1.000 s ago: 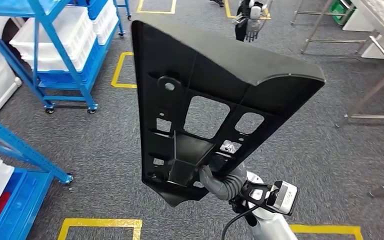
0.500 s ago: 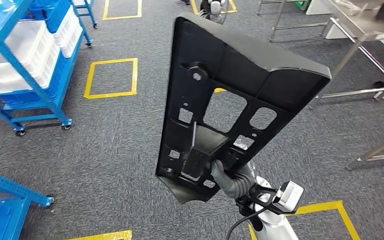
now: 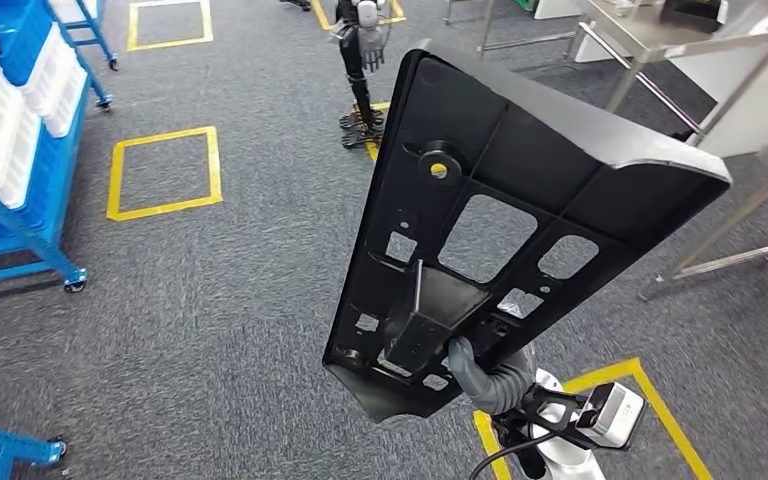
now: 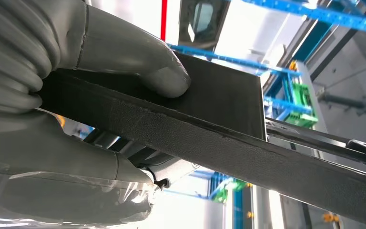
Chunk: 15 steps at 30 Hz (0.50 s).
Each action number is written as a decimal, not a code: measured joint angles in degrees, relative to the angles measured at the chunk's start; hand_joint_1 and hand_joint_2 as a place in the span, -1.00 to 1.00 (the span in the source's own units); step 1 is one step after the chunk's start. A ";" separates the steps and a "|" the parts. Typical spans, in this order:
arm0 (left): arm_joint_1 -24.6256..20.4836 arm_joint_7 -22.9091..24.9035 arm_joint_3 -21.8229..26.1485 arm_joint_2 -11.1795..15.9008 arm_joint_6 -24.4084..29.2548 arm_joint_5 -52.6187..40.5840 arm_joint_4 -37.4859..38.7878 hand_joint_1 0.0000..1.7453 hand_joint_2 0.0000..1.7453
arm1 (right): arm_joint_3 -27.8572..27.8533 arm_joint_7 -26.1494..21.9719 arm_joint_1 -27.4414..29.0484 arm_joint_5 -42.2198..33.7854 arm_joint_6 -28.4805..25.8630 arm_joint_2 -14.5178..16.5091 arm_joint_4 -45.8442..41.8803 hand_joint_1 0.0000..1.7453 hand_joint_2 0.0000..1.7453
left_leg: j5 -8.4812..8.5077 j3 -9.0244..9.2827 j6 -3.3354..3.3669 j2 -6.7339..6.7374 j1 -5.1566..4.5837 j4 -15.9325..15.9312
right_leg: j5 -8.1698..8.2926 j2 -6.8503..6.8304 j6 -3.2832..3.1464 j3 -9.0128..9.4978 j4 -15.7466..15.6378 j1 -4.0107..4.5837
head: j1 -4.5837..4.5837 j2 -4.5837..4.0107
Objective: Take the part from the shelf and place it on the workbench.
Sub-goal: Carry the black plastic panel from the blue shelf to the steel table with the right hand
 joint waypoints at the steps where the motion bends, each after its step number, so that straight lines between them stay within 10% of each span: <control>1: 0.02 -0.10 0.00 0.04 0.04 0.02 -0.02 -1.00 1.00 | -0.25 0.00 0.01 -0.11 0.28 -0.01 -0.02 1.00 1.00 | -0.09 0.04 -0.03 0.65 -0.04 0.01 | 0.25 -0.18 0.09 -0.58 0.93 -0.15 | 0.00 0.00; 5: -0.04 -0.42 0.05 0.32 0.55 0.30 -0.11 -1.00 1.00 | -0.94 0.00 -0.02 -0.36 1.38 0.01 -0.12 1.00 1.00 | -0.72 0.80 -0.77 2.75 -0.23 0.06 | 6.53 -3.25 -0.32 6.53 -12.47 -0.13 | 0.00 0.00; 9: -0.01 -0.54 0.07 0.80 0.96 -0.08 -0.37 -1.00 1.00 | -1.22 0.01 0.24 -0.17 1.35 0.10 -0.60 1.00 1.00 | -1.35 1.40 -2.16 4.27 -0.28 0.09 | 7.05 -2.94 -1.51 8.24 -15.92 0.55 | 0.00 0.00; 12: 0.00 -0.77 0.07 1.19 0.78 -0.33 -0.48 -1.00 1.00 | -1.40 -0.01 0.89 -0.36 0.55 0.12 -0.96 1.00 1.00 | -4.19 0.03 -2.93 1.26 0.11 4.22 | 7.26 -1.37 -2.54 8.78 -16.47 0.11 | -0.02 0.00; 15: 0.48 -0.78 0.07 1.67 0.74 -0.65 -0.50 -1.00 1.00 | -1.49 0.01 1.68 -0.88 0.32 0.15 -1.00 1.00 1.00 | -8.90 -5.46 -3.15 -0.97 0.21 15.32 | 7.19 0.54 -3.01 8.85 -16.43 0.28 | -0.02 0.00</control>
